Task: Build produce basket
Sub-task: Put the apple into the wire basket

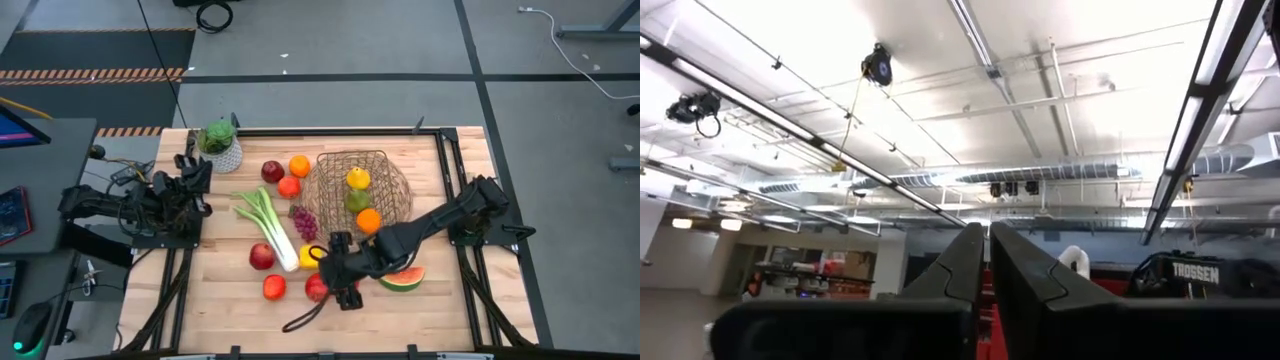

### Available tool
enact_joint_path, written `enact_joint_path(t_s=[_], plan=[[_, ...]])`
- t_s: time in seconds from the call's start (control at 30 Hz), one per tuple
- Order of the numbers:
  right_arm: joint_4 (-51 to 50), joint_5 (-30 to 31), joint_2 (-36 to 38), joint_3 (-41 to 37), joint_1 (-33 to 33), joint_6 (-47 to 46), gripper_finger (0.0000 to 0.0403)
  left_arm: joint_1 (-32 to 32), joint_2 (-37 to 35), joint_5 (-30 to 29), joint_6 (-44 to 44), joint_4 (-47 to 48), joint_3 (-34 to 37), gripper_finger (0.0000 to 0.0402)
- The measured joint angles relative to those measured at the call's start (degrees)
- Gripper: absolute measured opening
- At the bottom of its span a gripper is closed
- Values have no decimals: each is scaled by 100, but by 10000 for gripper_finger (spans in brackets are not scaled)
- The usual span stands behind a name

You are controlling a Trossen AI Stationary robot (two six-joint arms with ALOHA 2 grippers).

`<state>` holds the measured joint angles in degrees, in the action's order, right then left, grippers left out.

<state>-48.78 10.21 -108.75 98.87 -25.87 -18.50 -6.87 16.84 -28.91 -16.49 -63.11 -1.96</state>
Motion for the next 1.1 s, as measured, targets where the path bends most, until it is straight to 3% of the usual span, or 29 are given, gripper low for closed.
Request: enact_joint_path(t_s=[0.23, 0.4, 0.73, 1.1], plan=[[223, 365, -2, -567, -266, -1005, 399, 0, 2, -417, 153, 169, 0, 32], [215, 414, -192, -446, -420, -1461, 399, 0, 2, -446, -54, 152, 0, 34], [-1313, 423, -1165, 476, -417, -1189, 399, 0, -4, -450, -133, 30, 0, 35], [-1299, 471, -1215, 401, -391, -1154, 399, 0, -4, -450, -131, 37, -2, 37]])
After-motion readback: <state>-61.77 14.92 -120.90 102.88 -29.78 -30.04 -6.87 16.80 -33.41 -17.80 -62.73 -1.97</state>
